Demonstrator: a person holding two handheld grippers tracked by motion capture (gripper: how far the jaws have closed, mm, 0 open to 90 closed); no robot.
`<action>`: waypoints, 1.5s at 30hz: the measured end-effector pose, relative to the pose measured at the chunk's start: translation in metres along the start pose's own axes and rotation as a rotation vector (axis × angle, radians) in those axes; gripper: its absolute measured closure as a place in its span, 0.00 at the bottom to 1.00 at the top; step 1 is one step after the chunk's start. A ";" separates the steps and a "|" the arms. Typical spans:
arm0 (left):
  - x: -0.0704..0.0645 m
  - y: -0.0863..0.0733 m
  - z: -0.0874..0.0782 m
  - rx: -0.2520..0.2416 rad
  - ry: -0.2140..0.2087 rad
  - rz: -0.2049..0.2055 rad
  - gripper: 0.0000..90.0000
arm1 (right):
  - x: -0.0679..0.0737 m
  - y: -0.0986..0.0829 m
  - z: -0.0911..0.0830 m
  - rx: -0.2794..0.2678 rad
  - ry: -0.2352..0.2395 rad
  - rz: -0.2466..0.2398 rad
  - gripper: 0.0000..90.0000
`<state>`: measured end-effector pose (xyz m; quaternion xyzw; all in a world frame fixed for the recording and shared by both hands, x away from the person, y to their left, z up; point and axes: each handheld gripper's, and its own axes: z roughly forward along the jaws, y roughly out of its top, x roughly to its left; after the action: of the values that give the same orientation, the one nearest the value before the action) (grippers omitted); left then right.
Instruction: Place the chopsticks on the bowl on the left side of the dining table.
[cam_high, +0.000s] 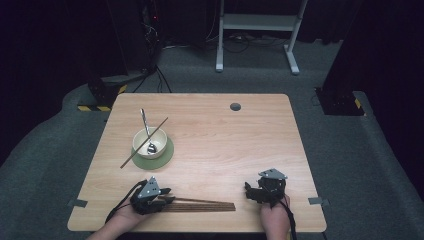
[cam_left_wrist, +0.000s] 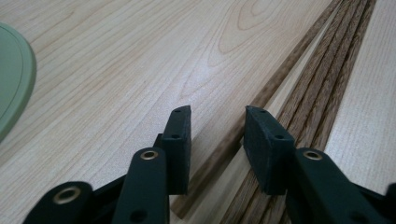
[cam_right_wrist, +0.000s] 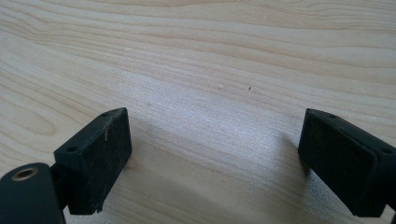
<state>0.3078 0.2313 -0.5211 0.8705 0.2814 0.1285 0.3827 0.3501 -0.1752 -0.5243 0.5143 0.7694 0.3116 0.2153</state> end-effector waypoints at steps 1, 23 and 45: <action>0.001 0.000 0.000 -0.002 0.002 -0.002 0.73 | 0.000 0.000 0.000 0.000 0.000 0.000 0.11; 0.017 -0.010 -0.008 -0.023 -0.006 -0.058 0.92 | 0.000 0.000 0.000 0.001 0.002 -0.004 0.11; 0.014 -0.010 -0.006 -0.029 0.030 -0.051 0.92 | 0.000 0.000 0.000 0.000 0.003 -0.008 0.11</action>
<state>0.3126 0.2488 -0.5241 0.8554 0.3074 0.1356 0.3941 0.3493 -0.1751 -0.5243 0.5108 0.7718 0.3115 0.2154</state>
